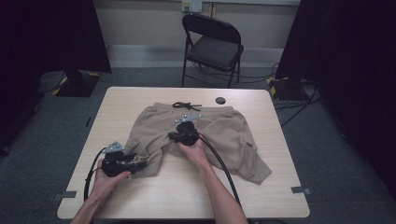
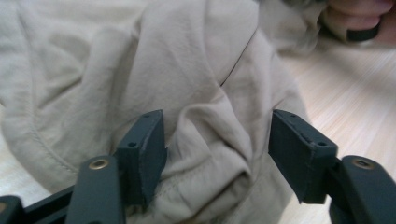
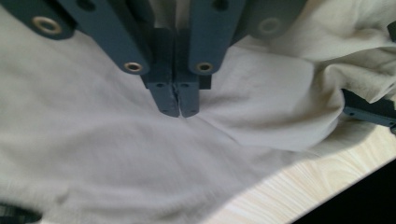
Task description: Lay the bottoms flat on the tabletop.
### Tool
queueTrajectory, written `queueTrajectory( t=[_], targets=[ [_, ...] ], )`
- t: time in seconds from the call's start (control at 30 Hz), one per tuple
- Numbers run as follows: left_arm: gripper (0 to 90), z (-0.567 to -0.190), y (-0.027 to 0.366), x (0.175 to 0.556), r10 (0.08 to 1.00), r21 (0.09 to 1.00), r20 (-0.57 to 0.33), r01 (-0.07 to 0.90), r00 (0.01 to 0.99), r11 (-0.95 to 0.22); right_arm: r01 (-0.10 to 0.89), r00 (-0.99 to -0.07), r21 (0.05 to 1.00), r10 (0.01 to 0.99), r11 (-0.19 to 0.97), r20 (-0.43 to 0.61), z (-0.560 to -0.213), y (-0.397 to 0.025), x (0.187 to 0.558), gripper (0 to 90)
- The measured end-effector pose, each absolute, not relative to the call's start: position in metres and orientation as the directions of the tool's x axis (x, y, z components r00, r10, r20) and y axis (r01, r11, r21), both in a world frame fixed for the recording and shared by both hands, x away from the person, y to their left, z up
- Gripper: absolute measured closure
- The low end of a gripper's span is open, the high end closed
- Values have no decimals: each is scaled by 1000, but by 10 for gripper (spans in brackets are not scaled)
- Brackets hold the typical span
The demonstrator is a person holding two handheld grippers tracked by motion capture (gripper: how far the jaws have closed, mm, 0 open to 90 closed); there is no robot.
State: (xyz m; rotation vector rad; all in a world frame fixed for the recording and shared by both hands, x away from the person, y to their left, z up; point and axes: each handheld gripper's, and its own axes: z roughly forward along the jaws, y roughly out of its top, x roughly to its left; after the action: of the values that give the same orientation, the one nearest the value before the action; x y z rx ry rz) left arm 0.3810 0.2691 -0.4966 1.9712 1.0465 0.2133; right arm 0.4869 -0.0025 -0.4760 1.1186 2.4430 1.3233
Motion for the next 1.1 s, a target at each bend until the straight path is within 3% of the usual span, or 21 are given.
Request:
queueTrajectory(
  t=[0.13,0.23,0.33,0.47,0.53,0.77,0.97,1.1],
  targets=[
    [724,-499,273,382,753,762,-224,593,619,-261,525,-725,780,659,341,200,-474,-5,479,653],
    [842,-495,282,383,742,777,-268,593,615,-211,490,-741,815,640,308,203,-458,-11,466,579],
    [850,-487,291,381,732,798,-308,584,608,-149,448,-769,843,609,298,194,-445,-17,450,588],
    [852,-478,302,381,734,820,-333,566,592,-85,418,-815,851,544,319,197,-448,-19,425,731],
    [851,-477,306,381,738,824,-343,563,581,-60,428,-823,833,531,350,200,-458,-16,420,756],
    [851,-472,316,381,741,834,-367,552,563,-6,464,-828,775,521,428,208,-487,14,430,773],
    [850,-473,325,381,761,832,-355,555,543,-8,471,-811,784,549,404,204,-481,29,450,786],
    [850,-477,333,382,782,823,-357,568,511,4,490,-793,782,570,386,215,-479,33,460,737]
  ],
)
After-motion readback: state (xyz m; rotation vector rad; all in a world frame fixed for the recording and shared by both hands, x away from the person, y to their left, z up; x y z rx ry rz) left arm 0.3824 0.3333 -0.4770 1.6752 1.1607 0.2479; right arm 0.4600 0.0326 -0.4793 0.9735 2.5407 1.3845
